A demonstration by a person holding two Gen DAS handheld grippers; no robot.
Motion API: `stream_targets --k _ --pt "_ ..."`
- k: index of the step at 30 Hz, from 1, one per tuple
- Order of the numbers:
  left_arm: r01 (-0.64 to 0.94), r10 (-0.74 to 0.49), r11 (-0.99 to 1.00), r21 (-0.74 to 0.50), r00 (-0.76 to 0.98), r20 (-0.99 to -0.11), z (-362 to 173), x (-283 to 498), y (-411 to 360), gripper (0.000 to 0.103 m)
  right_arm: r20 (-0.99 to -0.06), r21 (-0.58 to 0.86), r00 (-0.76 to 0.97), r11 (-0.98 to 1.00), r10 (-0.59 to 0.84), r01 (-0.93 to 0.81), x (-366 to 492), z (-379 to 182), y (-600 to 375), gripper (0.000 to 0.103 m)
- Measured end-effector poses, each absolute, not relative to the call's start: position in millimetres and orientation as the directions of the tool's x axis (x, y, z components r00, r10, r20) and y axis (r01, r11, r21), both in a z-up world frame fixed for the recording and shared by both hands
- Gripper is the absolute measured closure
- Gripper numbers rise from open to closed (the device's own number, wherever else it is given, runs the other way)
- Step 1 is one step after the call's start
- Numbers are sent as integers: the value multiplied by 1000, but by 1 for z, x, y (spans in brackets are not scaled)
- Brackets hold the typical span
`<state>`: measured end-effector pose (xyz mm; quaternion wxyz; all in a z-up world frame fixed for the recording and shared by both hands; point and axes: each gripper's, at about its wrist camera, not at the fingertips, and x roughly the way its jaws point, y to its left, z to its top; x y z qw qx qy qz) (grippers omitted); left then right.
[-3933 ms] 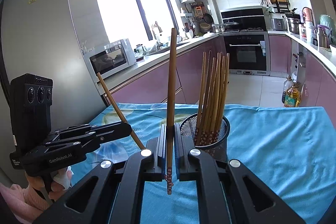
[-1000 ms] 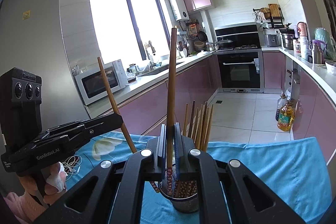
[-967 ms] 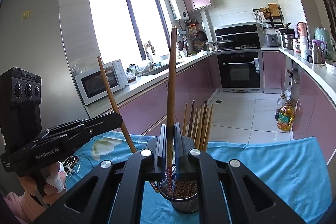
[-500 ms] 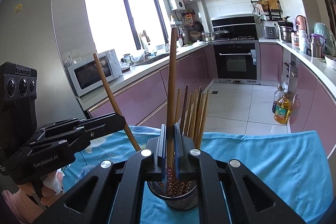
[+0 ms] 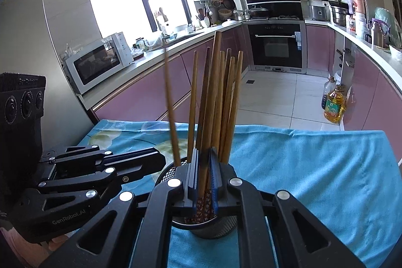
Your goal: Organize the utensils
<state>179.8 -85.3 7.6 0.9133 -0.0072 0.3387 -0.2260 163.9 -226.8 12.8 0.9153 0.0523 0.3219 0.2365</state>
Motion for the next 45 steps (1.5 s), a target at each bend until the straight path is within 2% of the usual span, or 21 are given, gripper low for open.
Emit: stream_targets --k 9,11,19,20,21,22,24,25,26,27,29,45 --pt "394 -436 894 -213 658 -614 -15 182 -68 93 -568 259 678 883 466 -391 162 7 -228 93" --pt "390 -431 897 -209 666 -608 -18 179 -66 90 -564 260 678 881 471 -395 158 6 -228 87" --pt "347 -383 922 -172 749 -541 -15 148 -49 54 -520 235 721 888 458 -394 130 12 -229 66" --pt "336 -371 927 -165 765 -527 -13 142 -46 51 -510 221 734 893 448 -392 124 13 -229 59" --pt "323 -356 933 -157 780 -515 -12 137 -43 42 -500 206 747 898 437 -388 120 14 -229 48" --pt "309 -340 940 -147 795 -502 -10 132 -40 33 -484 185 766 905 424 -384 113 15 -228 43" --pt "280 -310 951 -134 825 -472 -8 121 -33 23 -455 151 797 917 396 -369 104 17 -228 24" --pt "264 -292 956 -126 841 -456 -6 115 -29 19 -439 138 814 924 380 -357 98 17 -228 18" --pt "237 -263 965 -113 860 -437 -6 109 -25 10 -425 131 826 928 370 -348 94 16 -229 13" --pt "215 -239 971 -106 875 -420 -4 103 -21 5 -410 123 838 932 360 -341 88 16 -229 12" --pt "188 -214 977 -103 897 -388 -4 92 -13 5 -383 108 857 938 344 -329 80 14 -229 6" --pt "53 -71 996 -75 964 -257 -14 39 18 5 -224 46 939 965 260 -257 42 0 -227 6"
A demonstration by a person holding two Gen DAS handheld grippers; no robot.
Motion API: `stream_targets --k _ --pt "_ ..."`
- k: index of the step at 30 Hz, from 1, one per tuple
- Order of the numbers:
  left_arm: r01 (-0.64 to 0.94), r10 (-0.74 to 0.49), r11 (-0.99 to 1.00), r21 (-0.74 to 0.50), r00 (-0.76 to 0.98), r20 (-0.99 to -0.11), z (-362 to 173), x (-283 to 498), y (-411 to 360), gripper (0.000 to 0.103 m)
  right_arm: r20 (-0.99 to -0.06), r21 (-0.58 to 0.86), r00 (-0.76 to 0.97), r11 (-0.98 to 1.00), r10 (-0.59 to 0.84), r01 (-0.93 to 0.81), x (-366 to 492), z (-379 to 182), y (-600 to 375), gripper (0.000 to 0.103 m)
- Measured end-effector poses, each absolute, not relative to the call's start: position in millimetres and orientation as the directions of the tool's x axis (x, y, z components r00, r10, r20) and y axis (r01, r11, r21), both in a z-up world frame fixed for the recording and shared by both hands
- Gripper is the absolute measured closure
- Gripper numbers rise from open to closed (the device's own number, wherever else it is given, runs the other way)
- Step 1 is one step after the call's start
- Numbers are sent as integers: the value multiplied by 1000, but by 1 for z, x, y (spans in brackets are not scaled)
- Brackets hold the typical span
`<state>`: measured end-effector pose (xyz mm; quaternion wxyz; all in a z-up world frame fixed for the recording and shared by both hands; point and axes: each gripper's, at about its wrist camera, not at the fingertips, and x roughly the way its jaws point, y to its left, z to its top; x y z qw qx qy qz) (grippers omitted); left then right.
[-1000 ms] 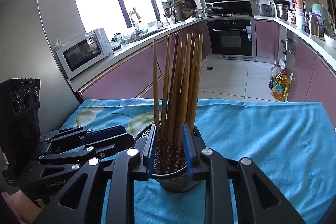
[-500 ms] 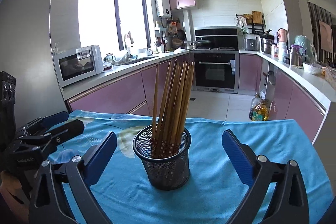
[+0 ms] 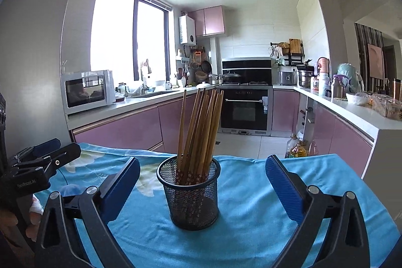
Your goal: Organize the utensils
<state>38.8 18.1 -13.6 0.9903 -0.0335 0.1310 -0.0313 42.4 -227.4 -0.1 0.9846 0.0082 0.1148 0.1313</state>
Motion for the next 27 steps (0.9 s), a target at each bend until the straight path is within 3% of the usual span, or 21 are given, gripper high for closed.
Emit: stream_targets --k 11,27 --pt "32 -45 997 -67 978 -202 -12 30 11 5 -184 45 952 970 243 -238 38 -2 -227 6" --pt "16 -28 998 -62 981 -192 -15 32 7 5 -167 42 956 971 241 -237 36 -1 -226 6"
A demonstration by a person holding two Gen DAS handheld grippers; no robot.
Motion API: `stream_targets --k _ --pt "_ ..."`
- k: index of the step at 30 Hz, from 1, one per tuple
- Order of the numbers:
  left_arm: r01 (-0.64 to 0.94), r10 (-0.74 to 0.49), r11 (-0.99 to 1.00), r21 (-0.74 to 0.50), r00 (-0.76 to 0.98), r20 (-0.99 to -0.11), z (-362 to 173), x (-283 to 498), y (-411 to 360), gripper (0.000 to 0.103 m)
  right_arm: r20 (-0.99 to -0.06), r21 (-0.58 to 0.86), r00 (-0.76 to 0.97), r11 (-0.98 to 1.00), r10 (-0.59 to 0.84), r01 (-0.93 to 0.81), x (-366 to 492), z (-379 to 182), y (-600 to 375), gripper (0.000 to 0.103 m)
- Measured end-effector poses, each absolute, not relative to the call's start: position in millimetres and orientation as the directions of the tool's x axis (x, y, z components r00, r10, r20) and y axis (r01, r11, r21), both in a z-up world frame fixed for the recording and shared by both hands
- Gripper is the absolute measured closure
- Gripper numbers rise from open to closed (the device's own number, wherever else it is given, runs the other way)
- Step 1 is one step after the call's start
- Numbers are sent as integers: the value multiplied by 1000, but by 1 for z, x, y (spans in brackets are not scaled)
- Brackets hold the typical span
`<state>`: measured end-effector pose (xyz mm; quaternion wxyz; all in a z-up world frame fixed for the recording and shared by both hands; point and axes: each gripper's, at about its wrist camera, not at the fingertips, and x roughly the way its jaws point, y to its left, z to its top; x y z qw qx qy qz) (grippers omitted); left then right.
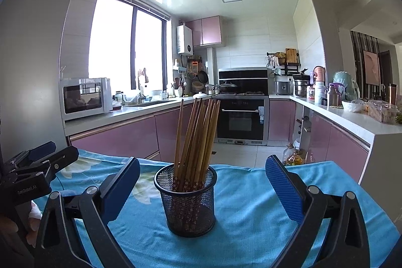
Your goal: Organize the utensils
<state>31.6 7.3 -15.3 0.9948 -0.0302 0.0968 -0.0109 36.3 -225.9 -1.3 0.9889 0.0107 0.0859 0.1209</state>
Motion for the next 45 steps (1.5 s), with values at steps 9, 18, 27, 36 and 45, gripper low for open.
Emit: stream_targets --k 9,18,27,36,45 --pt "9 -21 998 -64 982 -190 -16 32 9 5 -160 35 958 971 238 -236 36 1 -225 6" --pt "12 -23 998 -61 981 -190 -17 33 8 5 -156 37 959 971 239 -236 37 2 -227 6" --pt "22 -32 998 -58 983 -180 -15 33 2 5 -156 40 959 972 236 -232 38 3 -228 6" --pt "26 -36 998 -61 983 -179 -14 33 -1 5 -154 37 960 972 236 -233 38 4 -229 6" --pt "20 -31 998 -62 983 -183 -15 33 -2 5 -152 37 960 972 234 -231 39 5 -229 6"
